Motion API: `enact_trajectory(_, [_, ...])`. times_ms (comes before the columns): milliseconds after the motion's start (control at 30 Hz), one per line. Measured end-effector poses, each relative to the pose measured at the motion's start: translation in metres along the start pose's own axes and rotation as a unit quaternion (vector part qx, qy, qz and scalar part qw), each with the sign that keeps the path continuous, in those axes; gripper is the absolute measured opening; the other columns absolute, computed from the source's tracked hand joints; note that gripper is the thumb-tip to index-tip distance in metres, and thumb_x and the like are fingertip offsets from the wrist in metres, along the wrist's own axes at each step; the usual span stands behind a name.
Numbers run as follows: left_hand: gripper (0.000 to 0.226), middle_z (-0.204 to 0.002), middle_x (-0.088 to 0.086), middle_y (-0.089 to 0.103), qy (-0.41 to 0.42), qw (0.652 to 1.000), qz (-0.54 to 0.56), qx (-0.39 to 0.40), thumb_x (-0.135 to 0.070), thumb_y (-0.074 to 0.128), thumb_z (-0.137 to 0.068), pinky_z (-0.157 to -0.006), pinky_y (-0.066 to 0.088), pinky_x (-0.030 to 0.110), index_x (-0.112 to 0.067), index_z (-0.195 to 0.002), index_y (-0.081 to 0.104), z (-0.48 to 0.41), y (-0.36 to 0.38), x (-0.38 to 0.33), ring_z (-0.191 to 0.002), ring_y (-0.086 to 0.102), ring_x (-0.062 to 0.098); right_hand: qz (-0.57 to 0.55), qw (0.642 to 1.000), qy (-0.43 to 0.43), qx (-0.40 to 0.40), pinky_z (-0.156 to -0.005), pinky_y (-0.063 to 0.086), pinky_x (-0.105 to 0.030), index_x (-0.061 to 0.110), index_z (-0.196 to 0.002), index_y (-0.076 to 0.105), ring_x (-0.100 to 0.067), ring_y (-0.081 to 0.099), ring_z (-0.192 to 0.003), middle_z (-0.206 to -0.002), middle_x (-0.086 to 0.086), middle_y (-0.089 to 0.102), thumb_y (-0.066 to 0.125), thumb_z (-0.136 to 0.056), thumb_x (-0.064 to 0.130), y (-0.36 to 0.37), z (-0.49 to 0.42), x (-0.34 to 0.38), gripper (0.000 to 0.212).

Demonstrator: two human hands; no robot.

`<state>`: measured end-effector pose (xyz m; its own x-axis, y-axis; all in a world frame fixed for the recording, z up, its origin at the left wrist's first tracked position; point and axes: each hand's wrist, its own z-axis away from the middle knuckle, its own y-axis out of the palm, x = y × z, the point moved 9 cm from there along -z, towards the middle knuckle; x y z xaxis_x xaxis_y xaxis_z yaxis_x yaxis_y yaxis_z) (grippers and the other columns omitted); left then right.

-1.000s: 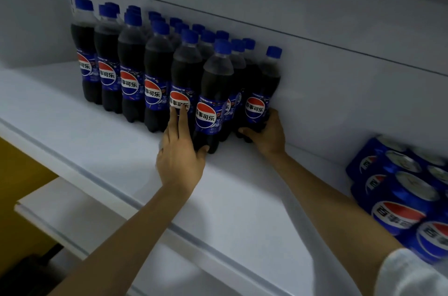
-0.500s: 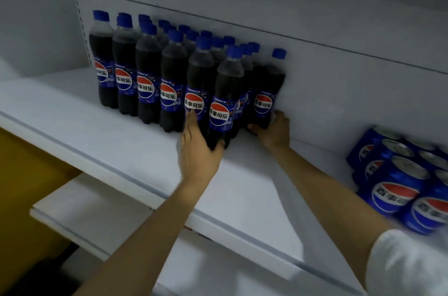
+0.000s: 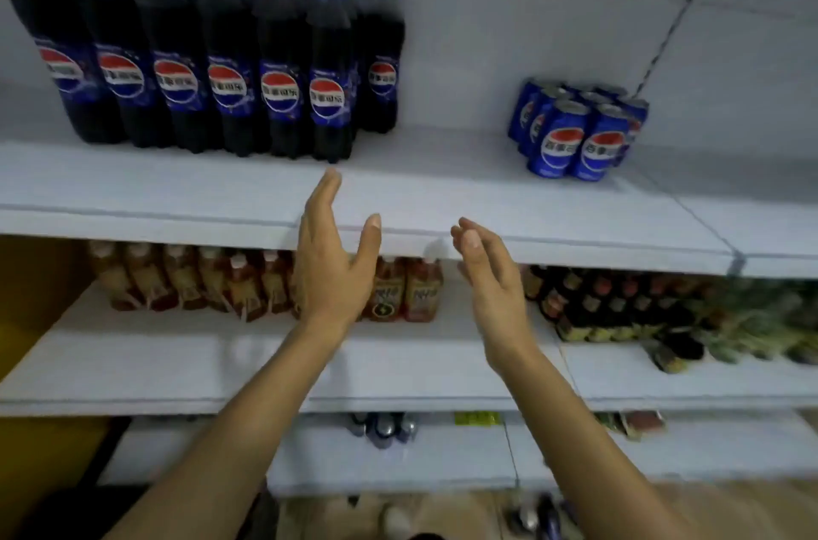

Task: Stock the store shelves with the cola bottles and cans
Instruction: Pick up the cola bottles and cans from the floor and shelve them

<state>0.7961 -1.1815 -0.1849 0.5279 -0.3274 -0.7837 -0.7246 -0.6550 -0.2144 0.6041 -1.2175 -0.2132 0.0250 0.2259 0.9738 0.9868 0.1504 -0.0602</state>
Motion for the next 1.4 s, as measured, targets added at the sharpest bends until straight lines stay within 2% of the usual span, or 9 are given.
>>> enact_trajectory(100, [0.055,-0.149,-0.002,0.037,-0.043,0.996,0.029,0.066,-0.027,0.054,-0.096,-0.111,0.029,0.019,-0.013,-0.144,0.033,0.063,0.022,0.007,-0.137,0.034,0.010,0.002,0.993,0.098,-0.060,-0.104,0.041,-0.026,0.040,-0.125,0.053,-0.003,0.050,-0.125,-0.137,0.011,0.054,0.046,-0.075,0.073,-0.038,0.084,-0.050,0.061])
enact_trajectory(233, [0.038,-0.134,-0.010,0.049,-0.186,0.955,0.083,0.216,-0.033,0.055,-0.095,-0.098,0.038,0.018,-0.026,-0.132,0.046,0.162,0.070,0.027,-0.124,0.046,0.004,0.018,0.960,0.232,-0.153,-0.108,0.037,-0.034,0.024,-0.143,0.044,-0.012,0.049,-0.128,-0.143,0.002,0.050,0.038,-0.076,0.072,-0.114,0.182,-0.101,0.084])
enact_trajectory(367, [0.011,-0.113,-0.005,0.065,-0.454,0.804,0.196,0.329,-0.035,0.054,-0.095,-0.103,0.044,0.039,-0.029,-0.104,0.057,0.280,0.115,0.057,-0.100,0.062,0.009,0.002,0.914,0.323,-0.247,-0.106,0.038,-0.041,0.018,-0.139,0.048,-0.018,0.054,-0.119,-0.132,-0.001,0.057,0.033,-0.081,0.072,-0.196,0.271,-0.131,0.080])
enact_trajectory(533, [0.028,-0.117,-0.007,0.065,-0.567,0.695,0.184,0.401,-0.047,0.048,-0.095,-0.106,0.037,0.039,-0.028,-0.112,0.057,0.394,0.143,0.061,-0.106,0.061,0.013,-0.042,0.853,0.373,-0.362,-0.085,0.046,-0.032,0.017,-0.125,0.058,-0.015,0.062,-0.102,-0.108,-0.001,0.067,0.035,-0.094,0.061,-0.277,0.364,-0.156,0.058])
enact_trajectory(833, [0.032,-0.115,-0.003,0.061,-0.595,0.662,0.052,0.453,-0.038,0.043,-0.100,-0.092,0.038,0.030,-0.020,-0.124,0.053,0.526,0.266,0.005,-0.106,0.059,0.017,-0.115,0.779,0.474,-0.393,-0.082,0.050,-0.033,0.024,-0.107,0.061,-0.019,0.064,-0.103,-0.110,-0.005,0.069,0.048,-0.093,0.055,-0.403,0.482,-0.212,0.036])
enact_trajectory(967, [0.010,-0.107,0.004,0.062,-0.563,0.659,-0.012,0.499,-0.025,0.052,-0.096,-0.068,0.039,0.025,-0.019,-0.092,0.059,0.594,0.339,-0.034,-0.086,0.059,0.014,-0.115,0.736,0.520,-0.418,-0.089,0.051,-0.040,0.014,-0.106,0.062,-0.024,0.067,-0.097,-0.104,-0.010,0.070,0.062,-0.091,0.039,-0.487,0.524,-0.248,0.029])
enact_trajectory(1033, [0.012,-0.109,0.006,0.061,-0.550,0.655,-0.040,0.517,-0.023,0.055,-0.095,-0.067,0.041,0.023,-0.014,-0.101,0.061,0.630,0.371,-0.040,-0.092,0.058,0.018,-0.110,0.715,0.550,-0.418,-0.091,0.051,-0.041,0.012,-0.099,0.063,-0.024,0.067,-0.092,-0.101,-0.011,0.070,0.065,-0.090,0.032,-0.522,0.540,-0.274,0.022])
enact_trajectory(1167, [0.029,-0.118,0.009,0.058,-0.510,0.635,-0.102,0.572,-0.018,0.055,-0.095,-0.090,0.043,0.032,-0.007,-0.121,0.056,0.693,0.423,-0.023,-0.108,0.056,0.024,-0.098,0.695,0.595,-0.391,-0.084,0.050,-0.039,0.009,-0.098,0.063,-0.024,0.066,-0.085,-0.096,-0.011,0.069,0.065,-0.091,0.024,-0.578,0.556,-0.341,0.017])
enact_trajectory(1400, [0.038,-0.120,0.006,0.059,-0.496,0.564,-0.160,0.640,-0.019,0.060,-0.092,-0.062,0.042,0.011,-0.009,-0.127,0.051,0.793,0.479,0.073,-0.096,0.057,0.014,-0.102,0.682,0.630,-0.357,-0.069,0.048,-0.031,0.007,-0.095,0.061,-0.021,0.060,-0.073,-0.085,-0.011,0.065,0.065,-0.091,0.020,-0.626,0.530,-0.511,0.014])
